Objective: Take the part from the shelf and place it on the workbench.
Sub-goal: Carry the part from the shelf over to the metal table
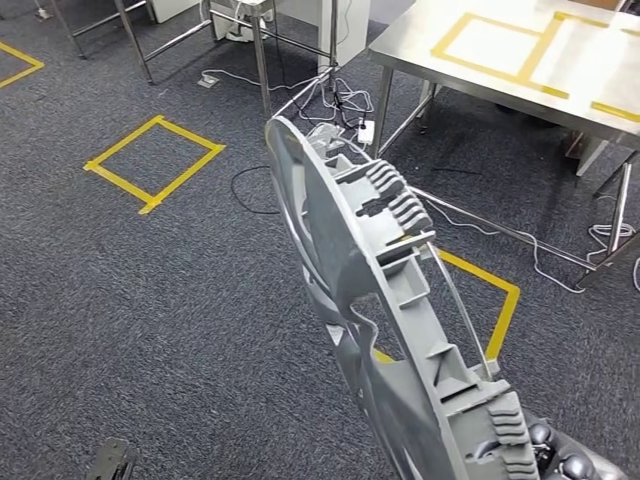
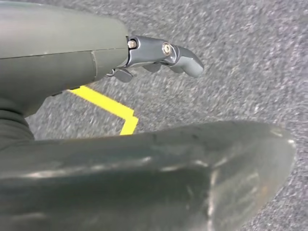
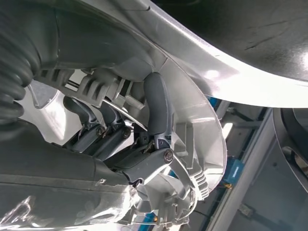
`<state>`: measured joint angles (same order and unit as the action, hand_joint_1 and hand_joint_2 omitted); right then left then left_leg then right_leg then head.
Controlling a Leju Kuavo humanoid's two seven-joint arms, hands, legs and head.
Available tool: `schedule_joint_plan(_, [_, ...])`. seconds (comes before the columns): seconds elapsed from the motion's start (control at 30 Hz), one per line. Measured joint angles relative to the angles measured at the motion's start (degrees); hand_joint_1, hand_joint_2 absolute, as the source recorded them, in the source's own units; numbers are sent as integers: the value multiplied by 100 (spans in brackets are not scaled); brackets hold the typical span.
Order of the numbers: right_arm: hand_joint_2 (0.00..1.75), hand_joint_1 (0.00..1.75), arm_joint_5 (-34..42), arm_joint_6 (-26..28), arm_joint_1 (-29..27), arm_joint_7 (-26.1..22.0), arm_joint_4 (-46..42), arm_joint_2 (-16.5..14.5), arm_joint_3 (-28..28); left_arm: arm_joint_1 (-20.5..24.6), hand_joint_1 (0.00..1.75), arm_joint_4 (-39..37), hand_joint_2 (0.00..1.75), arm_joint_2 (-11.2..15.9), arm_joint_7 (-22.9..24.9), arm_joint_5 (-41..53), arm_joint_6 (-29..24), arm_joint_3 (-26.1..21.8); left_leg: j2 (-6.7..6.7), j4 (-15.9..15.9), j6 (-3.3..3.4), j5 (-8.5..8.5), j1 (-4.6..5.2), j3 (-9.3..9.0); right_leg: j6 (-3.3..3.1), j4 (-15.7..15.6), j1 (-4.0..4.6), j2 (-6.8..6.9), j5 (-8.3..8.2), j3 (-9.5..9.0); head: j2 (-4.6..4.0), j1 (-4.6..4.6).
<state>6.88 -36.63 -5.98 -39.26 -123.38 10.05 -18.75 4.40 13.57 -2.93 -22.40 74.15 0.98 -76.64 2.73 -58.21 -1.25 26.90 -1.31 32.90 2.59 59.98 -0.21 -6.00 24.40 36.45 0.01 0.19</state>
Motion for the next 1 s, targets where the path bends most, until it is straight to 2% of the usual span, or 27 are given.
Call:
schedule_joint_plan(0.03, [175,175,18,-13,8,9,0,-2,6,9,0,0,0,5,-13,1,5,0,-62,7,43,-6,0,-4,22,169,6,143,105,85,-1,13])
schedule_joint_plan(0.1, [175,175,56,-30,25,21,0,-11,13,3,0,0,0,19,-43,2,21,0,-189,9,96,0,21,-7,51,861,15,446,473,399,-1,36])
schedule_joint_plan(0.13, [175,175,72,-34,29,27,0,-21,13,-5,0,0,0,25,-63,2,31,-1,-259,8,106,4,36,-8,62,1258,10,507,646,585,-1,37])
schedule_joint_plan(0.17, [175,175,86,-35,29,34,0,-33,13,-10,0,0,0,30,-82,2,44,-1,-326,7,110,7,47,-9,66,1532,6,531,733,713,-1,36])
schedule_joint_plan(0.2, [175,175,95,-33,29,42,0,-48,12,-9,0,0,0,32,-99,2,58,-1,-391,7,111,13,56,-13,65,1600,6,543,714,737,-1,36])
schedule_joint_plan(0.23, [175,175,99,-25,29,51,0,-64,10,-5,0,0,0,33,-108,3,73,-1,-449,7,108,21,62,-23,57,1429,7,560,591,637,-1,36])
schedule_joint_plan(0.27, [175,175,102,-10,32,58,0,-81,8,1,0,0,0,32,-114,3,84,-1,-503,7,98,32,67,-39,44,1064,10,611,409,431,-1,37])
schedule_joint_plan(0.3, [175,175,105,15,40,63,0,-98,4,5,0,0,0,34,-118,3,92,-1,-552,6,80,47,77,-59,29,643,24,720,260,199,-1,38])
schedule_joint_plan(0.33, [175,175,110,48,53,70,-1,-116,1,5,0,0,0,35,-123,3,98,0,-592,2,55,62,92,-75,1,297,36,804,150,3,-1,33])
schedule_joint_plan(0.37, [175,175,122,86,68,76,-1,-132,-2,6,0,0,0,35,-131,2,102,1,-629,-1,28,72,105,-87,-28,81,51,864,98,-114,-1,32])
schedule_joint_plan(0.4, [175,175,135,123,81,88,-2,-147,-3,8,0,0,0,35,-139,2,107,1,-666,1,0,76,114,-95,-59,7,69,876,98,-145,-1,28])
schedule_joint_plan(0.47, [175,175,157,177,91,116,-9,-169,-2,22,0,0,0,29,-155,1,116,1,-737,23,-64,76,105,-111,-134,-19,75,762,67,-136,-1,26])
schedule_joint_plan(0.53, [175,175,164,195,102,140,-20,-187,-1,40,0,0,0,23,-175,-1,122,3,-614,-108,-129,191,86,-65,-205,-73,53,662,34,-157,-1,14])
schedule_joint_plan(0.6, [175,175,169,199,119,147,-25,-211,0,40,0,0,0,23,-188,-6,125,4,-398,-688,-169,509,79,209,-244,-103,33,563,17,-174,-1,-11])
schedule_joint_plan(0.63, [175,175,169,201,125,148,-25,-222,1,31,0,0,0,25,-188,-9,125,4,-349,-1077,-179,676,79,411,-252,-102,31,507,16,-172,-1,-19])
schedule_joint_plan(0.67, [175,175,169,202,125,150,-25,-231,1,22,0,0,0,26,-188,-11,126,3,-332,-1394,-186,769,79,587,-254,-102,31,443,16,-172,-1,-22])
schedule_joint_plan(0.7, [175,175,168,203,124,154,-25,-235,2,15,0,0,0,26,-188,-13,127,3,-327,-1538,-190,750,77,685,-254,-102,29,378,16,-173,-1,-22])
schedule_joint_plan(0.73, [175,175,167,204,124,158,-24,-237,2,12,0,0,0,26,-189,-14,129,3,-320,-1465,-191,618,74,678,-249,-101,23,310,15,-176,-1,-22])
schedule_joint_plan(0.77, [175,175,167,205,126,163,-24,-238,2,12,0,0,0,25,-191,-16,132,3,-294,-1193,-194,407,66,568,-237,-99,14,242,13,-181,-1,-22])
schedule_joint_plan(0.8, [175,175,169,205,132,170,-24,-239,2,13,0,0,0,24,-194,-19,138,3,-203,-815,-204,187,48,396,-217,-95,3,179,12,-182,-1,-23])
schedule_joint_plan(0.83, [175,175,171,206,144,177,-24,-239,2,14,0,0,0,21,-197,-22,148,4,-87,-432,-204,40,26,222,-188,-71,3,115,16,-168,-1,-26])
schedule_joint_plan(0.9, [175,175,183,210,167,205,-25,-240,1,15,0,0,0,14,-207,-32,179,5,82,-25,-160,-52,4,39,-120,-54,3,-1,6,-123,0,-32])
schedule_joint_plan(0.97, [175,175,201,216,172,245,-26,-240,-1,21,0,0,0,10,-227,-45,215,5,18,15,-64,-44,12,28,-55,-83,-9,-101,-21,-81,0,-30])
schedule_joint_plan(1.0, [175,175,215,219,171,265,-26,-240,-1,28,0,0,0,8,-239,-52,230,5,-37,20,-21,-51,10,25,-31,-70,-11,-72,-9,-64,0,-28])
